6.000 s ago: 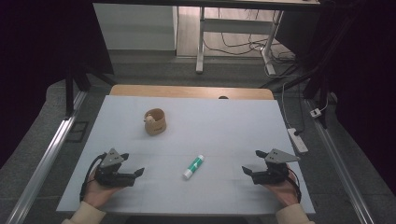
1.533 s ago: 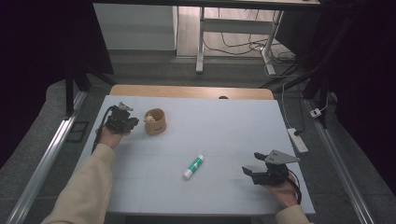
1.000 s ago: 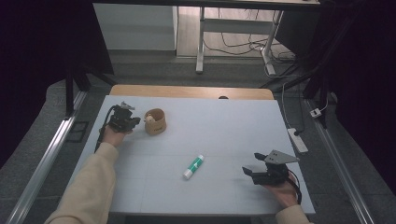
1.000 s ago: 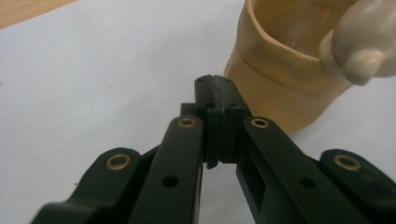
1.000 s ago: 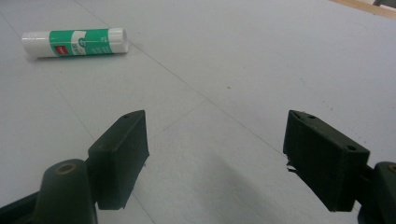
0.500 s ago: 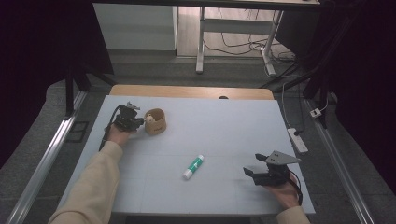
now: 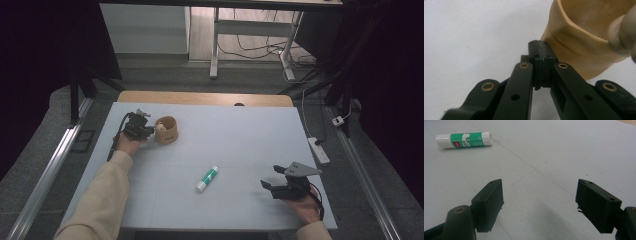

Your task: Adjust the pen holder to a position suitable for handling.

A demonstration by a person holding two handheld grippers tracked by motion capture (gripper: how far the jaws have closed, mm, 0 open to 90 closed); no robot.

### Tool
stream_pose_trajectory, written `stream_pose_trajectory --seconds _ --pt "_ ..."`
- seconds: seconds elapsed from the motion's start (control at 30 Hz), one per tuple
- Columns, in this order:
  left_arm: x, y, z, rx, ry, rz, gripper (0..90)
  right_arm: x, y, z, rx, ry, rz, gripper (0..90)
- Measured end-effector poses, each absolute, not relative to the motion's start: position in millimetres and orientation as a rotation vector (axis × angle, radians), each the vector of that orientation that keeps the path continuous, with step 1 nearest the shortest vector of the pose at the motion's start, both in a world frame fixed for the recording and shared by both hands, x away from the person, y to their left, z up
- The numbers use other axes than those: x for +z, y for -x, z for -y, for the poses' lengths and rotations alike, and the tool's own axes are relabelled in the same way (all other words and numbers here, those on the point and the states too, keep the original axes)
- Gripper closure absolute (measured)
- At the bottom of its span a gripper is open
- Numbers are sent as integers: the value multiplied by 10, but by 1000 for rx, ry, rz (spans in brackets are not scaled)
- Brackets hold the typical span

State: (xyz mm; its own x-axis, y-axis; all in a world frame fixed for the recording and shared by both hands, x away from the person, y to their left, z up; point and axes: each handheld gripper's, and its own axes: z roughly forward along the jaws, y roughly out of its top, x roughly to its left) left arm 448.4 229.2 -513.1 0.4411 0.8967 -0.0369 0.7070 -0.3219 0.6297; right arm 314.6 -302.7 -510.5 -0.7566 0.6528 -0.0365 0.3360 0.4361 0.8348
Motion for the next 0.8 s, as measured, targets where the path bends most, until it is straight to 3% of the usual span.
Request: stream_pose_trajectory --seconds 0.8 --pt "-5143 -4493 -2046 376 -2143 -1283 887 -5114 -3149 3023 1236 -848 -2344 221"
